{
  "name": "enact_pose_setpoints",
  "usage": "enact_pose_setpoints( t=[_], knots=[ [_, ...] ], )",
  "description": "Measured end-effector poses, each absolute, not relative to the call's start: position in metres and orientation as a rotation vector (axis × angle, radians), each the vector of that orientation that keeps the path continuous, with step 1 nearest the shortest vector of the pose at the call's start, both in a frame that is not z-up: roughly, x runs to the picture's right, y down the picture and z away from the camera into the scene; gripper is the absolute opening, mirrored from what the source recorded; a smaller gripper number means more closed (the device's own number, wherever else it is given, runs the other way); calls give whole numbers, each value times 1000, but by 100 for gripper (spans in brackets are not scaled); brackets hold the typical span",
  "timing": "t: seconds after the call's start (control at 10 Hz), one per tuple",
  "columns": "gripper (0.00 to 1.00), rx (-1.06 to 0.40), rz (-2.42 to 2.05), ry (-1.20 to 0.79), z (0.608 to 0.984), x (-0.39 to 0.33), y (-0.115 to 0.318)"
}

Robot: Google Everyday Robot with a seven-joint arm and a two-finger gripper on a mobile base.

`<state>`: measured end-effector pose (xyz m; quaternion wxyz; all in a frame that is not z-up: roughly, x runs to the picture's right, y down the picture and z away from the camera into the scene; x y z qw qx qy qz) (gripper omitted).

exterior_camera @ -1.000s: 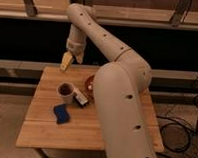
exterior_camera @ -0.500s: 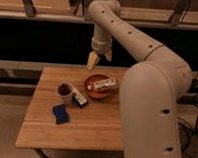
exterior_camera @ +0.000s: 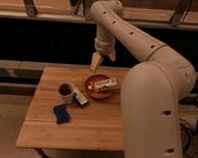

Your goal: Move the arm in a circular motion

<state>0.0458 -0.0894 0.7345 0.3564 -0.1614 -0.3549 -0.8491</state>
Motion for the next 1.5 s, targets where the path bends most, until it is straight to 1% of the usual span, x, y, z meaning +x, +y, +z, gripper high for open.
enact_pose_setpoints(
  t=[0.2, 0.3, 0.4, 0.5, 0.6, 0.8, 0.9, 1.0, 1.2, 1.3, 1.4, 1.5],
  knots=[
    [80, -499, -2155, -767, 743, 94, -117],
    [80, -486, -2173, -708, 748, 98, -135],
    [80, -453, -2206, -665, 751, 92, -152],
    [80, -390, -2269, -611, 755, 75, -176],
    [80, -338, -2319, -586, 757, 57, -189],
    [80, -194, -2444, -581, 761, -3, -206],
    [80, -105, -2504, -607, 761, -44, -206],
    [80, -45, -2541, -621, 760, -70, -205],
    [80, 89, -2619, -706, 750, -132, -183],
    [80, 138, -2654, -762, 739, -156, -163],
    [80, 180, -2698, -841, 720, -177, -128],
    [80, 187, -2720, -891, 707, -184, -102]
  ],
)
